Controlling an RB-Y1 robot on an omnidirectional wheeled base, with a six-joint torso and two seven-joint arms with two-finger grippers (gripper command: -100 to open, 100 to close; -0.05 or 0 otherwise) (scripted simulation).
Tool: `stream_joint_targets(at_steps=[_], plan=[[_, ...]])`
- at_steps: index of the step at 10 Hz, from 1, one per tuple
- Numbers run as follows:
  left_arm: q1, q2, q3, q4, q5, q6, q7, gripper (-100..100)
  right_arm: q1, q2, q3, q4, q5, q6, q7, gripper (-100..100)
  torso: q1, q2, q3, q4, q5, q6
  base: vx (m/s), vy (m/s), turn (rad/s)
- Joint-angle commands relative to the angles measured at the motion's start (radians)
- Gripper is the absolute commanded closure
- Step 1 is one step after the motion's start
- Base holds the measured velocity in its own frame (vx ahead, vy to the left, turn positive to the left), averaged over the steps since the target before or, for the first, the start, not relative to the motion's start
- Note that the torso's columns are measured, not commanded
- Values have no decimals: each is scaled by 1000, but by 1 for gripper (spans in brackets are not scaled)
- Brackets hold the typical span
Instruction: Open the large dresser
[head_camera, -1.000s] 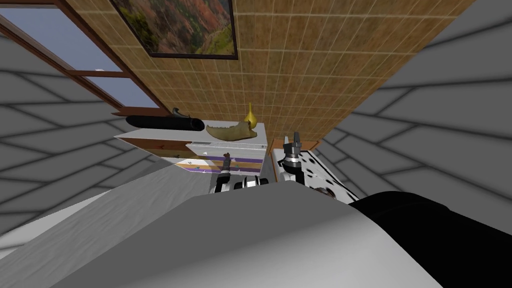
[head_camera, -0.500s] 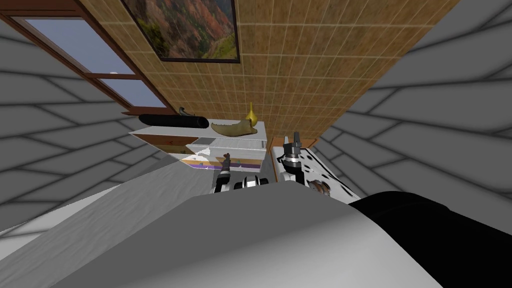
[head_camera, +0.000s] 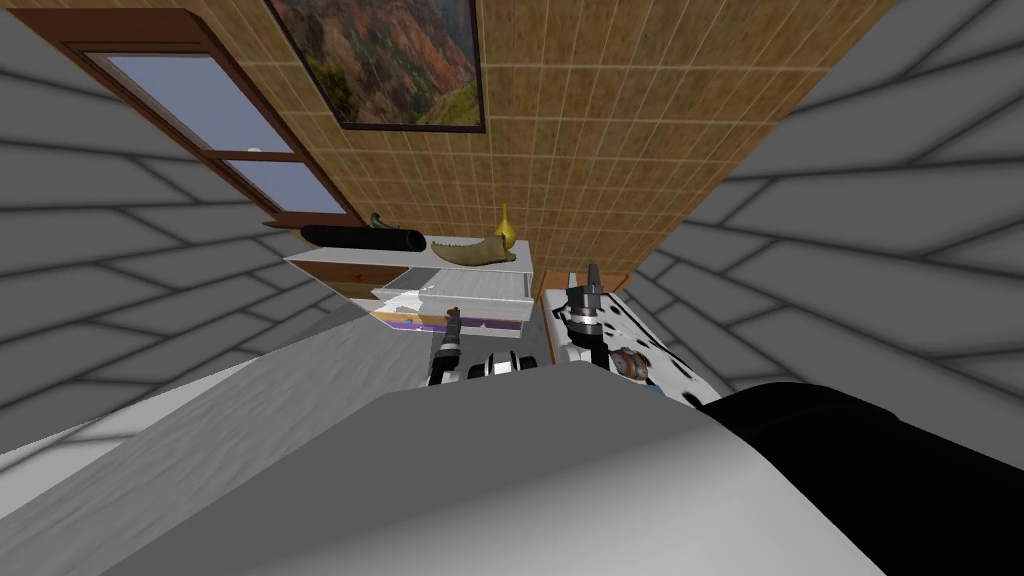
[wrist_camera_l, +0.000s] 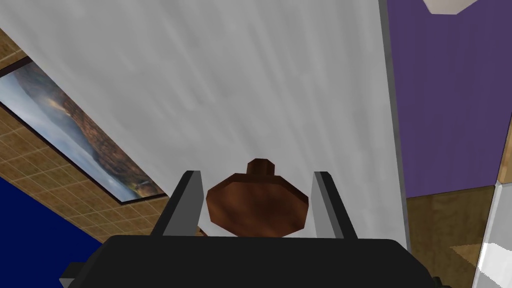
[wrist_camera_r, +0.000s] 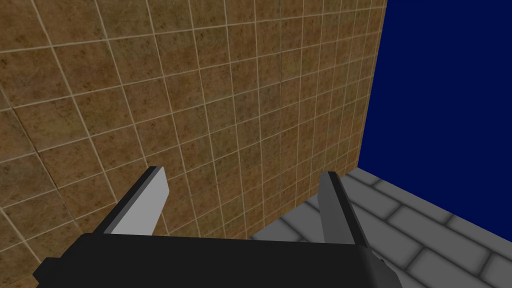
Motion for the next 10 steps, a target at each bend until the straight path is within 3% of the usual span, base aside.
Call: stream_joint_targets(at_steps=[1,5,6,10], plan=[[20,7,-3,-2,1,-2,3,100,0,0,0,0,0,0,0,0,2,1,1,0,0,0,-195,48,15],[39,13,-13,-16,0,-8,7,100,0,0,0,0,0,0,0,0,1,-1,-1,0,0,-1,-133,28,10],[43,9,-23,-69,-3,32,4,-100,0,0,0,0,0,0,0,0,1,0,0,0,0,-1,-93,19,-24],[62,4,-35,-153,-8,96,1,-100,0,0,0,0,0,0,0,0,-3,-3,-3,2,-2,2,15,4,-15]])
